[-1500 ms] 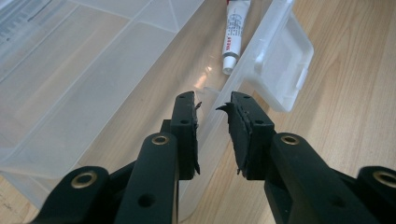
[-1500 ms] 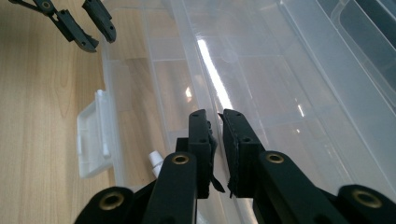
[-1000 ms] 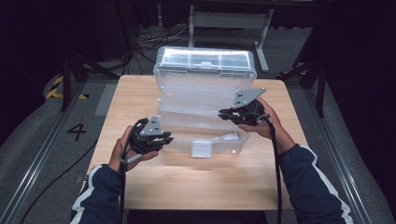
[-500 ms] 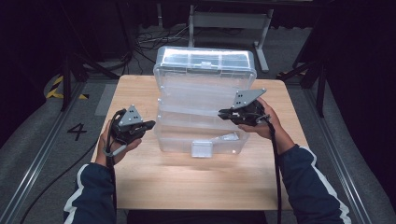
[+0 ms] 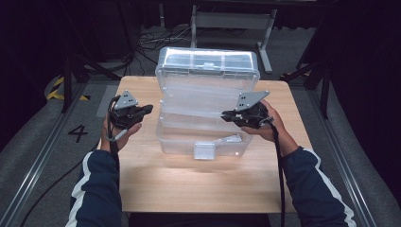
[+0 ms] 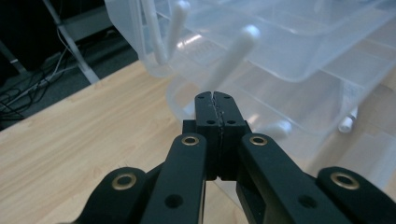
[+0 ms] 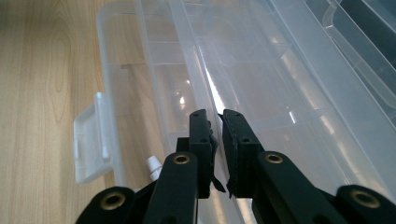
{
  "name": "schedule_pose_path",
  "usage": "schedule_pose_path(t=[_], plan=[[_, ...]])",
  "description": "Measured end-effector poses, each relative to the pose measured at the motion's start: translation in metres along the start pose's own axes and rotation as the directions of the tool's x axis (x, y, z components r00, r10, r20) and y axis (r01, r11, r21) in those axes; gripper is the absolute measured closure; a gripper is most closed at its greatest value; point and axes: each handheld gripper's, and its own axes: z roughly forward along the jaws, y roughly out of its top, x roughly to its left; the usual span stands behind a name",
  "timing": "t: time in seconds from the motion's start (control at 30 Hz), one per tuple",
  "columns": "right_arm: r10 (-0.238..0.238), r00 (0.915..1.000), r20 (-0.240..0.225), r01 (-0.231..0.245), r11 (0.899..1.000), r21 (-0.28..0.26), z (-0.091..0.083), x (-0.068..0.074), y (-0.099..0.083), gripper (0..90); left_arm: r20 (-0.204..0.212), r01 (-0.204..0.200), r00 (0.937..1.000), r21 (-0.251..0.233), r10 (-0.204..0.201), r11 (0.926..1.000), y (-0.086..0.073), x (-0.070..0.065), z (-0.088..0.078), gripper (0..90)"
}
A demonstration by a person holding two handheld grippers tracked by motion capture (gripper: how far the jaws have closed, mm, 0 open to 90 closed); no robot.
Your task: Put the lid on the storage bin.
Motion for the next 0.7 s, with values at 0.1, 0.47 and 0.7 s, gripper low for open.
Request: schedule_pose_path(t=[0.1,0.47,0.7], plan=[[-0.001,1.0,0.001,0.001,1.0,0.002,0.0,0.0,0.0,83.1,0.02,0.013,0.9997,-0.02,-0.013,0.9997,0.004,0.004,0.001,90.0],[-0.002,1.0,-0.003,0.002,1.0,0.003,0.0,0.002,-0.001,83.2,0.034,0.024,0.9992,-0.084,-0.021,0.9962,0.035,0.004,0.005,90.0],[-0.002,1.0,-0.009,0.002,1.0,-0.002,0.0,0.004,-0.003,83.3,0.038,0.014,0.9992,-0.091,-0.011,0.9958,0.05,0.001,0.012,90.0]])
